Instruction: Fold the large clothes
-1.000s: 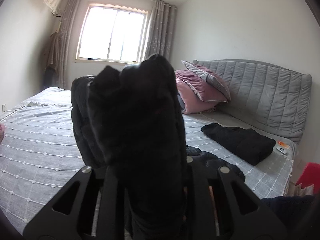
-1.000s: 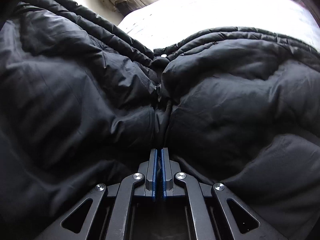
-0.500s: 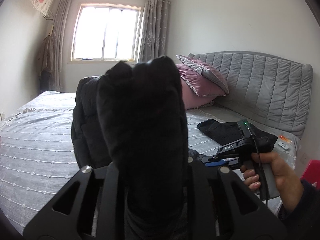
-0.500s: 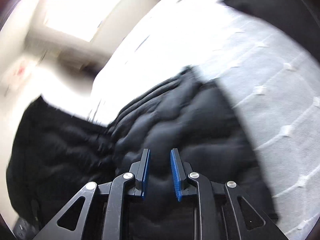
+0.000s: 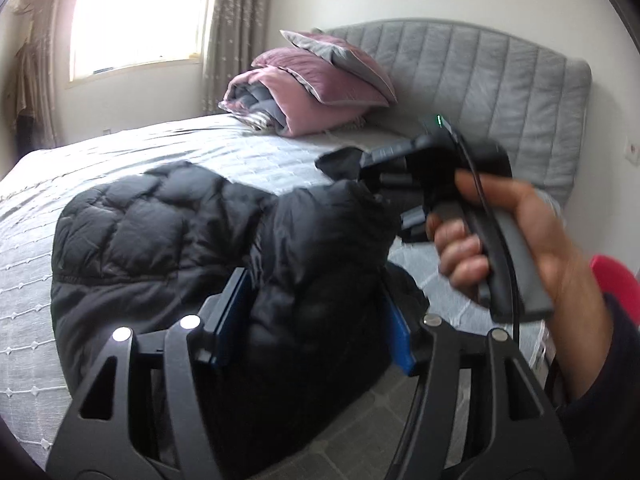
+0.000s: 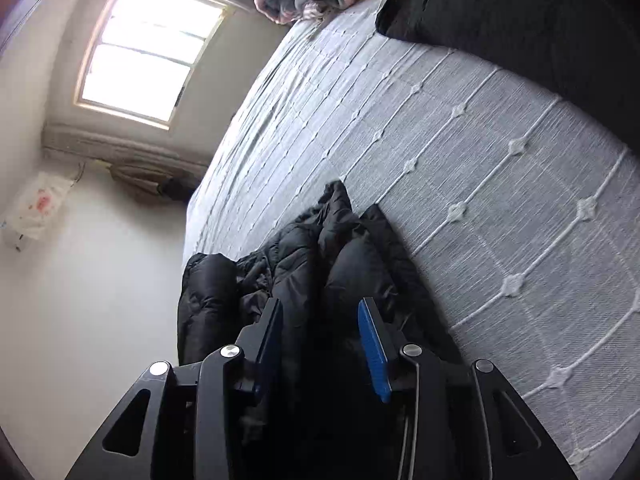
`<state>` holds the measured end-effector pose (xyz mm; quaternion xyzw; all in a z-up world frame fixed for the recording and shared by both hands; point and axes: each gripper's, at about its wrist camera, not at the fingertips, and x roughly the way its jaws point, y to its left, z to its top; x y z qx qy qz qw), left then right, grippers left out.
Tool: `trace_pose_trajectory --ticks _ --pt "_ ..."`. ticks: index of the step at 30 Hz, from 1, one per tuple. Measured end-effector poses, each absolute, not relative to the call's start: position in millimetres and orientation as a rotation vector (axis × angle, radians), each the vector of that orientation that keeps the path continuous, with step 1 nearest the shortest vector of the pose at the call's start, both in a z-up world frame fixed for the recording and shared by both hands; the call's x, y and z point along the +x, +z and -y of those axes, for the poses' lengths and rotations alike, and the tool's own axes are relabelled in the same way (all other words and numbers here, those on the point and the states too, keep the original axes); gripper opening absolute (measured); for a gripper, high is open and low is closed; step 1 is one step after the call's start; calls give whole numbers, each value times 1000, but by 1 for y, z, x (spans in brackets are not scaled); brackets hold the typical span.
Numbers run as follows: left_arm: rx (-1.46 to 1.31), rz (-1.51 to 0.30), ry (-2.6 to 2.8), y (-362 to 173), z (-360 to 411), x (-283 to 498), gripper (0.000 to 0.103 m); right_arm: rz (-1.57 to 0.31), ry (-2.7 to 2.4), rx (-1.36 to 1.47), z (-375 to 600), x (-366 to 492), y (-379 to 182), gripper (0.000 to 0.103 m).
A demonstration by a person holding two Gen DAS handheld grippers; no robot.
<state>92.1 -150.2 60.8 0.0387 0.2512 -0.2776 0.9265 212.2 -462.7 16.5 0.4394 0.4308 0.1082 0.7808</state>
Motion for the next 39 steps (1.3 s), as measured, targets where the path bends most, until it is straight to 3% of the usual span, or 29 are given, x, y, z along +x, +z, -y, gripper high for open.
trace_pose_trajectory --ticks 4,11,15,22,23,24,27,34,39 --pt "56 -497 -599 67 143 74 70 -864 165 844 468 202 43 48" --pt "42 -489 -596 71 127 61 71 -771 305 634 427 189 87 52" --pt "16 -492 -591 75 113 59 71 -755 406 465 379 181 107 73" --pt "-34 -481 -527 82 61 60 71 -899 372 212 307 199 66 72" --pt "-77 -487 -511 83 46 64 72 -910 370 193 303 200 60 65" --pt "-122 -496 -497 83 33 69 73 -914 384 187 300 200 57 47" --pt "-237 -549 -424 74 1 84 73 -874 416 152 294 191 63 14" --pt "-333 -695 -336 41 -16 112 73 -695 445 168 307 149 110 10" --pt "-279 -711 -328 34 3 113 73 -745 400 377 358 153 89 10"
